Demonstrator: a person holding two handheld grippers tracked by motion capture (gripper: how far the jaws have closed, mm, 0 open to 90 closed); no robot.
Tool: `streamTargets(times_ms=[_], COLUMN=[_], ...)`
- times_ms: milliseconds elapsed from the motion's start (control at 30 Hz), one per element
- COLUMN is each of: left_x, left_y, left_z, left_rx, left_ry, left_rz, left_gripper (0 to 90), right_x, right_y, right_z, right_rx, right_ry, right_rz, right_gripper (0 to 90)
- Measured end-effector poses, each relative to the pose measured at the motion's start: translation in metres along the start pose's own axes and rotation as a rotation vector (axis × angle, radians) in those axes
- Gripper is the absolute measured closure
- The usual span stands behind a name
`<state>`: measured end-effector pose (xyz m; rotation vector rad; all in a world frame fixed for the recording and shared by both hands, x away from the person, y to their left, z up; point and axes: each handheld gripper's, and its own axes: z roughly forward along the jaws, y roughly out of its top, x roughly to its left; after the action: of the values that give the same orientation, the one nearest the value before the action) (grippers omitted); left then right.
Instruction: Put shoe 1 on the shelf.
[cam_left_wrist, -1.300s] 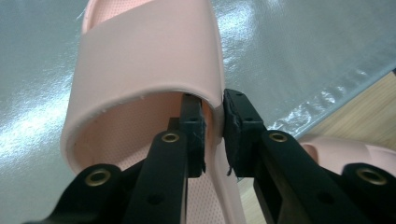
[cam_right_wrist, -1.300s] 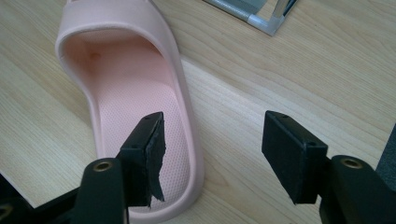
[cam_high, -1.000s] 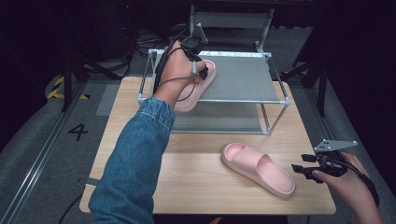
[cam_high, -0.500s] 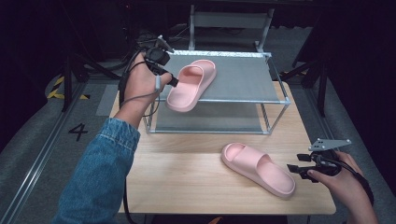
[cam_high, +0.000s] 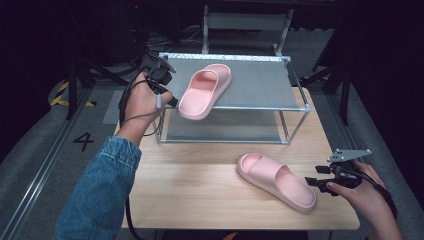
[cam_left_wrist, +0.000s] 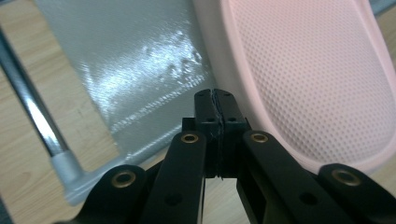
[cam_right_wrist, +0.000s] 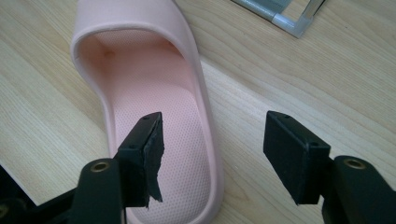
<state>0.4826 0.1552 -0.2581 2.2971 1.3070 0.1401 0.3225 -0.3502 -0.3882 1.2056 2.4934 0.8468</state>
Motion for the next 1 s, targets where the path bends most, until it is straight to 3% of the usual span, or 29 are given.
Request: streamTargets(times_ms=[67,133,200,300,400,500,667,800,1000], left_x=[-0.003,-0.005,-0.008,-0.015,-0.024,-0.031,-0.039,-0.042,-0.061], left_y=[-0.001,-0.001,-0.001,-0.002,-0.001,0.001,0.001,-0.009,-0.024], left_z=[0.0,0.0,-0.001,0.001,0.002,0.005,0.005,-0.003,-0.014], left_rx=[-0.001,0.002,0.005,0.003,0.007,0.008,0.002,-0.013,-0.01], left_ry=[0.015,-0.006,-0.001,-0.039,-0.028,-0.063,-0.071,-0.093,-0.129], left_rz=[0.021,0.023,0.035,0.046,0.064,0.08,0.11,0.119,0.195], left_gripper=[90.0,90.0,90.0,90.0,90.0,90.0,88.1,84.2,76.5], right_x=[0.0,0.0,0.0,0.0,0.001,0.001,0.001,0.001,0.002], right_y=[0.0,0.0,0.0,0.0,0.0,0.0,0.0,-0.001,-0.001], right_z=[0.0,0.0,0.0,0.0,0.001,0.001,0.003,0.003,0.003], right_rx=[0.001,0.0,0.002,0.005,0.004,0.005,0.009,0.017,0.011], right_ry=[-0.001,0.0,-0.001,0.001,0.002,0.002,0.005,0.003,0.002], right_rz=[0.0,0.0,0.002,0.0,-0.001,0.0,-0.002,-0.001,0.001], right_gripper=[38.9,38.9,38.9,38.9,38.9,38.9,38.9,38.9,38.9])
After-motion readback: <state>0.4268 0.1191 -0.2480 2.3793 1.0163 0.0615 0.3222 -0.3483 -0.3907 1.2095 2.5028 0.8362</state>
